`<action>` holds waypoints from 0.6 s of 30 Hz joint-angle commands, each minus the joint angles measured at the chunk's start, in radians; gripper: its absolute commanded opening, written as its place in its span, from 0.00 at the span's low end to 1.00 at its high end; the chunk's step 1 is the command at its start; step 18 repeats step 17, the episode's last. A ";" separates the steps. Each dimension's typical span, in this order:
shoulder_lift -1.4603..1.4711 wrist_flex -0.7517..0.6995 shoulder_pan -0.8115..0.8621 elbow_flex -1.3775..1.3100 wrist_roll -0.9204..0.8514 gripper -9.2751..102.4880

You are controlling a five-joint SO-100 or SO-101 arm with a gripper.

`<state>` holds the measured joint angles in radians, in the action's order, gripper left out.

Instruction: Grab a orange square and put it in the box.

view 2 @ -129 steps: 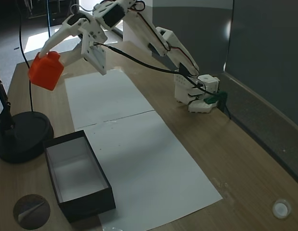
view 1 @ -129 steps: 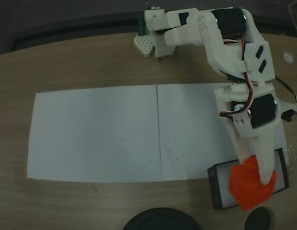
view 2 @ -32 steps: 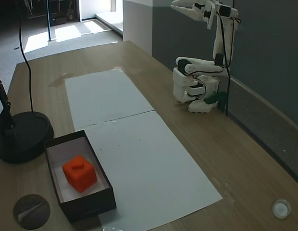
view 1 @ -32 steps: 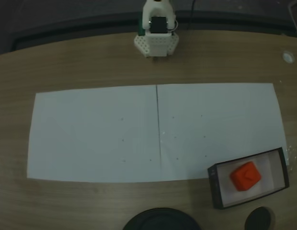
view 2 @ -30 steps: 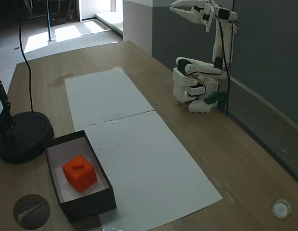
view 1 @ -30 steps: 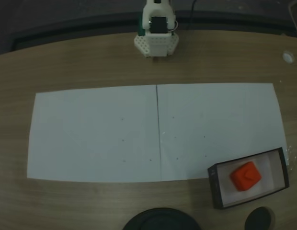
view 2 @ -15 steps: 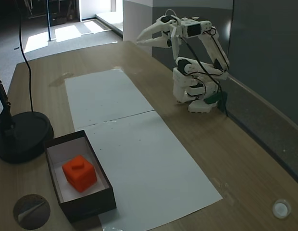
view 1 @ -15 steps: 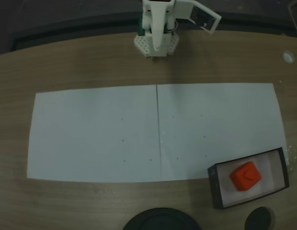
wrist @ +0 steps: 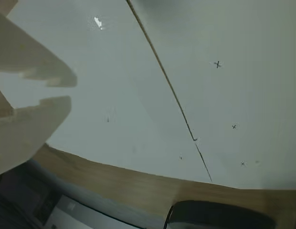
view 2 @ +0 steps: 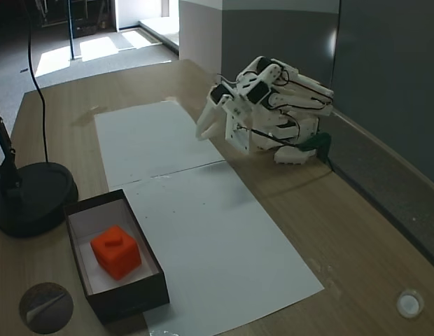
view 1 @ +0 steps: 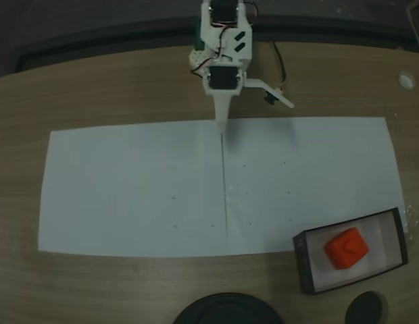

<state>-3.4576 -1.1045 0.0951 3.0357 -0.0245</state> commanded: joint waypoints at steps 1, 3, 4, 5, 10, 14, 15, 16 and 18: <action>-0.018 0.009 0.002 0.020 0.003 0.08; -0.018 0.003 0.002 0.017 0.003 0.08; -0.018 -0.021 0.002 0.011 0.003 0.08; -0.018 -0.057 0.002 0.002 0.005 0.08; -0.017 -0.189 -0.002 -0.035 0.012 0.08; -0.017 -0.189 -0.002 -0.035 0.012 0.08; -0.017 -0.189 -0.003 -0.035 0.012 0.08; -0.017 -0.189 -0.003 -0.035 0.012 0.08; -0.017 -0.189 -0.002 -0.035 0.012 0.08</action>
